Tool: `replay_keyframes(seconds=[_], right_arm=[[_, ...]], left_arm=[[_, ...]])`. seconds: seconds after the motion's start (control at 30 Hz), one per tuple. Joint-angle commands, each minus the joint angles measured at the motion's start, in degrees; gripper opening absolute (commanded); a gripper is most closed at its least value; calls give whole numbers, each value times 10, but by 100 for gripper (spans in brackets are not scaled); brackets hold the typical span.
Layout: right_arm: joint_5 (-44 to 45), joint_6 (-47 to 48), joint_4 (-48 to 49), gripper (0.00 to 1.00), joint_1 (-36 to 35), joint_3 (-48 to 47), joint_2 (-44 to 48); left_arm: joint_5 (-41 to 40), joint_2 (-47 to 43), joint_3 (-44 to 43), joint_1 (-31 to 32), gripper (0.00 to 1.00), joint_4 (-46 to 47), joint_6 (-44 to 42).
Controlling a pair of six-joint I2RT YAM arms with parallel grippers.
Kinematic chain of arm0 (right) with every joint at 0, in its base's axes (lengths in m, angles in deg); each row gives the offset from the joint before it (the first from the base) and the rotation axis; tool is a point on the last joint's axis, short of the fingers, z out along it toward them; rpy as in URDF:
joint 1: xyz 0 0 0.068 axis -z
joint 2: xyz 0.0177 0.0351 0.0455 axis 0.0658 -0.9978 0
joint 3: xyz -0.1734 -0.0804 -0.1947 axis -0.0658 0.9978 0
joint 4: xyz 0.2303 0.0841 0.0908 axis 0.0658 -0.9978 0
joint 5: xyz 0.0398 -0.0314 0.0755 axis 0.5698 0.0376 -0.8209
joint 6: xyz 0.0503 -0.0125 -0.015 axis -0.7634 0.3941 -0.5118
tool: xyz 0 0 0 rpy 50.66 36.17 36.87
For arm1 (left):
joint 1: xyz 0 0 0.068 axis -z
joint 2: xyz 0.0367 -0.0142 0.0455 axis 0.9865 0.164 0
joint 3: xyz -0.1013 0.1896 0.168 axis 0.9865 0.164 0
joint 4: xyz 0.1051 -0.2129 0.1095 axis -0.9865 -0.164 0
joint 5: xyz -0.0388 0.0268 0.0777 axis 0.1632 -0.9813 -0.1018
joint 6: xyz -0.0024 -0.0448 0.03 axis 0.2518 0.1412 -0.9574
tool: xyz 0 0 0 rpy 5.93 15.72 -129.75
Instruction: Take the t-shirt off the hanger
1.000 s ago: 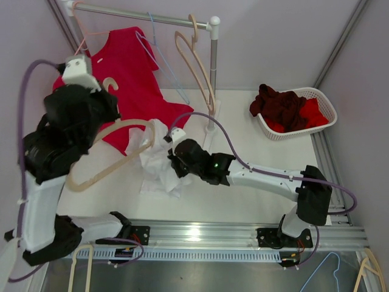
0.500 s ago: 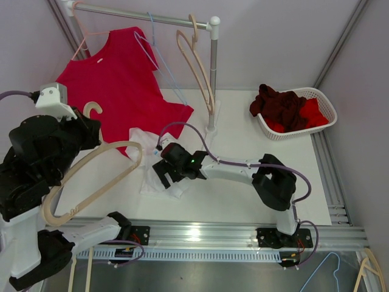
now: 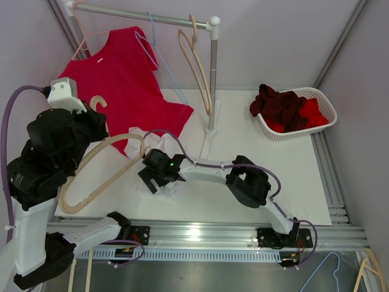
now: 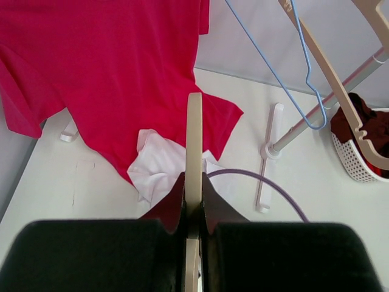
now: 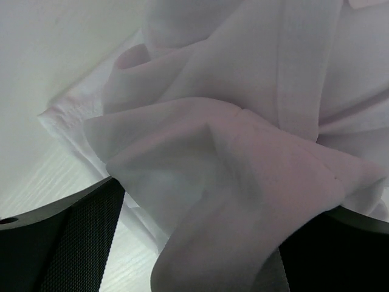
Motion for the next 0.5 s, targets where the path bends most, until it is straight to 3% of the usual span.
replay_keyframes(seconds=[0.0, 0.17, 0.2, 0.23, 0.3, 0.33, 0.4, 0.47], right_arm=[[1, 13, -48, 100, -10, -22, -41], [6, 12, -74, 99, -20, 14, -48], [11, 10, -77, 91, -22, 28, -32], [13, 10, -78, 68, -23, 60, -20], [17, 3, -72, 44, -26, 103, 32], [17, 1, -70, 23, -24, 150, 53], [13, 0, -70, 2, -18, 193, 93], [4, -1, -74, 0, -7, 247, 149]], left_arm=[[3, 5, 4, -9, 1, 33, -14], [5, 8, 3, -23, 1, 42, -20], [6, 11, 4, -25, 1, 43, -22], [6, 13, 4, -30, 1, 44, -23], [9, 18, 5, -34, 1, 46, -25], [13, 19, 4, -40, 1, 47, -26], [15, 24, 7, -44, 1, 50, -25], [15, 26, 16, -47, 1, 56, -25]])
